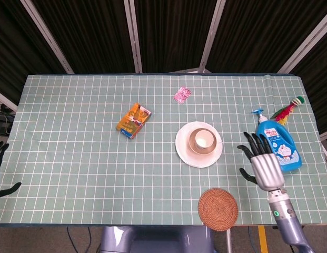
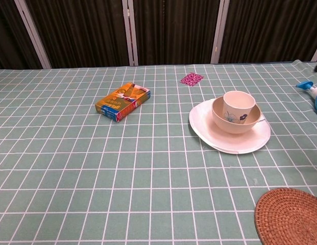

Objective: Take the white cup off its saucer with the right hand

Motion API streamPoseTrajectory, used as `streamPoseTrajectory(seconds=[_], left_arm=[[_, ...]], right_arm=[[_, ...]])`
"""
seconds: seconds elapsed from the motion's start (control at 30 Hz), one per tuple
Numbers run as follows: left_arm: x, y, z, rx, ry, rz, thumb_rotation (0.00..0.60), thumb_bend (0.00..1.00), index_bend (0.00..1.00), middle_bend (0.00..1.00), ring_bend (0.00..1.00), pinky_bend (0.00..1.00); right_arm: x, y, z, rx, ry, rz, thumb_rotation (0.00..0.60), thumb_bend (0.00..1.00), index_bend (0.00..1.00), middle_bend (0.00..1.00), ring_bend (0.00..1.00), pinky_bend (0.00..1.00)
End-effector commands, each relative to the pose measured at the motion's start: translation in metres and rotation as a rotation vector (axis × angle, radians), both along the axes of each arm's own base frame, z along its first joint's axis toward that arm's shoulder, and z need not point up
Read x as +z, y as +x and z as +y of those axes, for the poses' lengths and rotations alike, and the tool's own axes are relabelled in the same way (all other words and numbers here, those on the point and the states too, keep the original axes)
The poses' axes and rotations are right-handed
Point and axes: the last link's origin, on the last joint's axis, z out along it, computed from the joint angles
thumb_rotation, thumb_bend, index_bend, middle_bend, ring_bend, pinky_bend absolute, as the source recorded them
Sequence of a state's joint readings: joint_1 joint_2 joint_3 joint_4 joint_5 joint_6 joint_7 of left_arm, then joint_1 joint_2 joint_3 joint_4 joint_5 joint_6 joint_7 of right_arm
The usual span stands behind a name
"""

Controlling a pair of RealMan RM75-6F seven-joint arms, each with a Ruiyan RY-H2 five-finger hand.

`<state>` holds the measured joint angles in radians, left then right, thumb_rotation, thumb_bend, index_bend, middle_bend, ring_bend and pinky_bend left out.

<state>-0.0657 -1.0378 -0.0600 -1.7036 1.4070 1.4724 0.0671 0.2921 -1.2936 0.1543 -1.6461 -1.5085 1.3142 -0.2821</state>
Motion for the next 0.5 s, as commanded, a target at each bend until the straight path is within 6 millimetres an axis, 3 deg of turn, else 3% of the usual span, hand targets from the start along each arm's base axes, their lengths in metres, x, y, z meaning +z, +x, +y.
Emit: streamPoseTrajectory(seconds=[0.03,0.2,0.5], left_arm=[[0.001,-0.001,0.001,0.002,0.001,-0.003,0.600,0.00,0.00,0.00,0.00,0.00],[0.002,-0.002,0.001,0.003,-0.002,-0.008,0.600,0.00,0.00,0.00,0.00,0.00],[0.003,-0.003,0.001,0.005,0.000,-0.017,0.600,0.00,0.00,0.00,0.00,0.00]], right_arm=[[-0.033,0.034,-0.029,0.019,0.035,-0.004,0.600,0.19,0.39,0.08,0.00,0.00],[-0.063,0.049,-0.048,-0.013,0.067,-0.012,0.600,0.22,0.44,0.12,0.00,0.00],[-0.083,0.051,-0.062,-0.049,0.072,-0.009,0.600,0.23,0.46,0.13,0.00,0.00]])
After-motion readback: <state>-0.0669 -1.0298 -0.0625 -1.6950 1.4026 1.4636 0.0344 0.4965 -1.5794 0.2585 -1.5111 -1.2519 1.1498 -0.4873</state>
